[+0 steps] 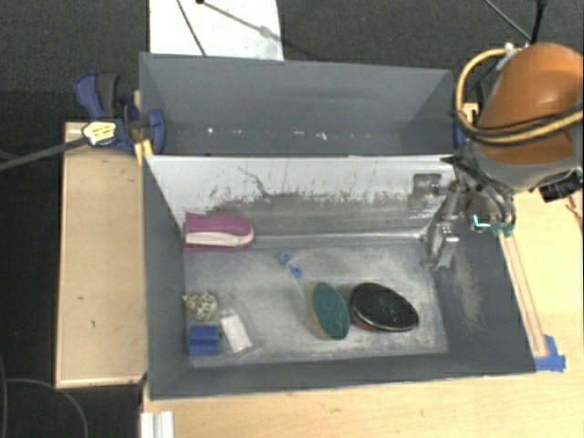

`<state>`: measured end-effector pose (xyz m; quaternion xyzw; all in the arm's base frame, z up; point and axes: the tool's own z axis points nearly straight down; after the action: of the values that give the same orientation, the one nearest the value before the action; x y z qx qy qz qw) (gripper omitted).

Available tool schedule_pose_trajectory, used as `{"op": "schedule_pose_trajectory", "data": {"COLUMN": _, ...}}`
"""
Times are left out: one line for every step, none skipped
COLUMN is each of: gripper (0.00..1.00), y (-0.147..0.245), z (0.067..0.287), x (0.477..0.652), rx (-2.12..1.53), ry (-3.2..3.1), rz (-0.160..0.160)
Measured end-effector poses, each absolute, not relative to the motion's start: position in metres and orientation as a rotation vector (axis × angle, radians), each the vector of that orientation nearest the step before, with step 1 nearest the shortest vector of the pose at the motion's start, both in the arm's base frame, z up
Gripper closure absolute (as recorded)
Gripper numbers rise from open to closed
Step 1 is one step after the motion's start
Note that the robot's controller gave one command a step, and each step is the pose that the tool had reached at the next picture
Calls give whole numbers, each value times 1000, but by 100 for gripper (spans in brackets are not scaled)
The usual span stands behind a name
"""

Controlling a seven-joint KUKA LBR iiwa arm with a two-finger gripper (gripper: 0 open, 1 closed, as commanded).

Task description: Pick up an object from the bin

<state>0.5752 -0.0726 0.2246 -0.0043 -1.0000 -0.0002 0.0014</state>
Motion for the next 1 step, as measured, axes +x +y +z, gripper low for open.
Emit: {"op": "schedule_pose_trajectory", "data": {"gripper": 0, "y": -56, "z": 76, "x": 576, "rx": -125, "ry": -3145, "rz": 1}}
